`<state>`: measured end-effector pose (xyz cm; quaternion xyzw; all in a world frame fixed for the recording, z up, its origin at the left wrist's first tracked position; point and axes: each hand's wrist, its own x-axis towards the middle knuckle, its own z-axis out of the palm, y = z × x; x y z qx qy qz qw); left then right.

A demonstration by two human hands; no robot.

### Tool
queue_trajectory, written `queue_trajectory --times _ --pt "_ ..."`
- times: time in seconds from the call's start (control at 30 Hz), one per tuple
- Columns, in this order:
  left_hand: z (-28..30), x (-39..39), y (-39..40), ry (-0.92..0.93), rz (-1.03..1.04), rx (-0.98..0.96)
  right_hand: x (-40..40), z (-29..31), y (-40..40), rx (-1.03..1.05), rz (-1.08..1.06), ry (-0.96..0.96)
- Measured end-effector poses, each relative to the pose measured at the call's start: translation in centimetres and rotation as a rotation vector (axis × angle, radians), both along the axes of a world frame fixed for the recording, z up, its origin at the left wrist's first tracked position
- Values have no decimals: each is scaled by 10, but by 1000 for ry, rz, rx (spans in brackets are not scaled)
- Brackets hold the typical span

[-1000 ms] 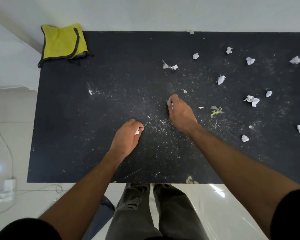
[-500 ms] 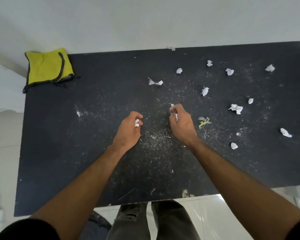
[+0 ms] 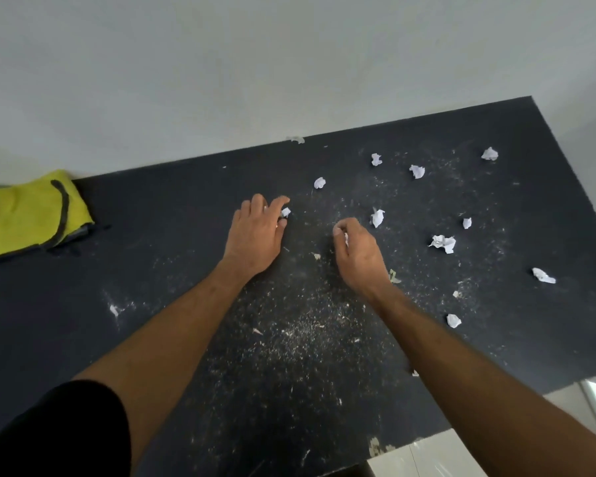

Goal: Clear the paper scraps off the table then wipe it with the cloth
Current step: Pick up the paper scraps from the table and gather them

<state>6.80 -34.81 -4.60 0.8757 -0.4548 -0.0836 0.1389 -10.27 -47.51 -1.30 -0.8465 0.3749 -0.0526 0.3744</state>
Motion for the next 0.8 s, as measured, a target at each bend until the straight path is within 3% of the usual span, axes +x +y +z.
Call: queue_trajectory --times 0.17,0.4,0.6,0.8 --pt "-29 11 -3 -105 19 -37 60 -4 -41 -100 20 70" --pt "-35 15 2 -36 19 -153 100 -24 -56 -288 170 254" --pt "-29 12 2 112 52 -210 76 -14 -50 -178 23 154" --pt "-19 -13 2 261 17 -219 -1 11 -51 -95 -92 58"
